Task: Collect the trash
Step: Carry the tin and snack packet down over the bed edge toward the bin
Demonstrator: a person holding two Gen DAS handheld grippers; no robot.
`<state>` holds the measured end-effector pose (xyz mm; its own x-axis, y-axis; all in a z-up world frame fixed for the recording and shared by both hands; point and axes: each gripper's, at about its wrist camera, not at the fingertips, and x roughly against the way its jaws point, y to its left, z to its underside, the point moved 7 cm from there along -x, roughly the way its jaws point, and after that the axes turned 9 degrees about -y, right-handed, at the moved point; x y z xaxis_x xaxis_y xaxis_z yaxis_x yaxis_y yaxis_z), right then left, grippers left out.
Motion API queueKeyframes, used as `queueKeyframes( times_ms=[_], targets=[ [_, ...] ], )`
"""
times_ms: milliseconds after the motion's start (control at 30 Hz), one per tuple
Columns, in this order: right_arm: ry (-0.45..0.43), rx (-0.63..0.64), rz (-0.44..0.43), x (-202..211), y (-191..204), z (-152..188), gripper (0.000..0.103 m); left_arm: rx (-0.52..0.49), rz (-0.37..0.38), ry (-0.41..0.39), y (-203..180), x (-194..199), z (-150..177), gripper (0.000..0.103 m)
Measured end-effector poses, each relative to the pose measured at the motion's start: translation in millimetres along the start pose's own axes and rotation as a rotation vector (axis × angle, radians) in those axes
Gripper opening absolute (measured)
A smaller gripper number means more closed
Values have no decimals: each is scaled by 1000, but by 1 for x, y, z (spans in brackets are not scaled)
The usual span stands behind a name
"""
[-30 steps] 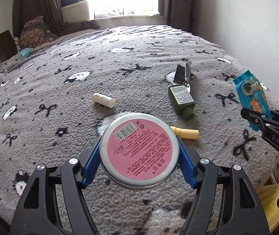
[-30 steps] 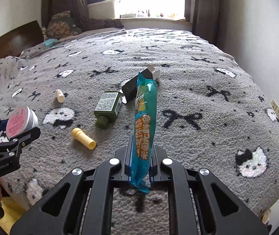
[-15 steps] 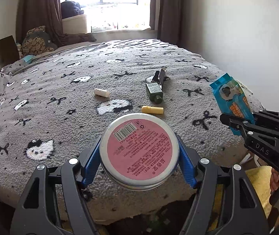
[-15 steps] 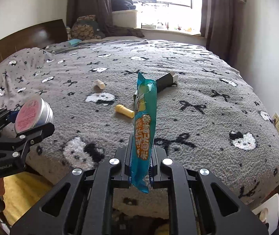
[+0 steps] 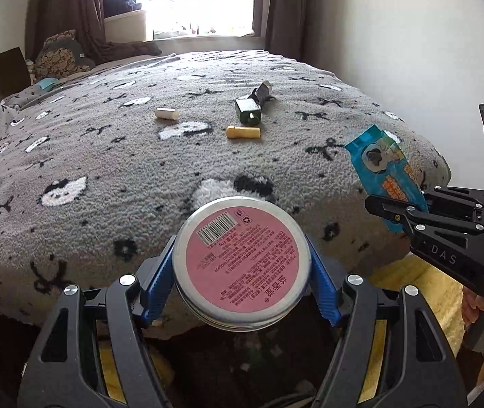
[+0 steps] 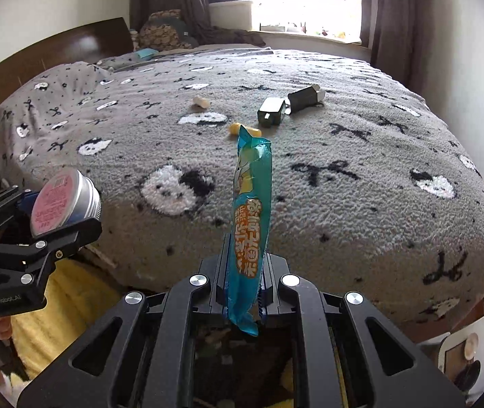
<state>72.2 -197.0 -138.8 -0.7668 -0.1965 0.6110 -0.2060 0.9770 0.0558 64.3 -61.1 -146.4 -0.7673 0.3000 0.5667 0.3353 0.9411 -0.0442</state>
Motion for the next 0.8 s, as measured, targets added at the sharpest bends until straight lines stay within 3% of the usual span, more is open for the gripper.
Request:
queueKeyframes(
  times_ms=[533,800],
  targets=[
    [199,-51,-69,-39,16,75,13,19,22,252,-4,-41,102,67],
    [288,-60,-78,-59,18,101,13,25,24,338,-1,-56,138,67]
  ],
)
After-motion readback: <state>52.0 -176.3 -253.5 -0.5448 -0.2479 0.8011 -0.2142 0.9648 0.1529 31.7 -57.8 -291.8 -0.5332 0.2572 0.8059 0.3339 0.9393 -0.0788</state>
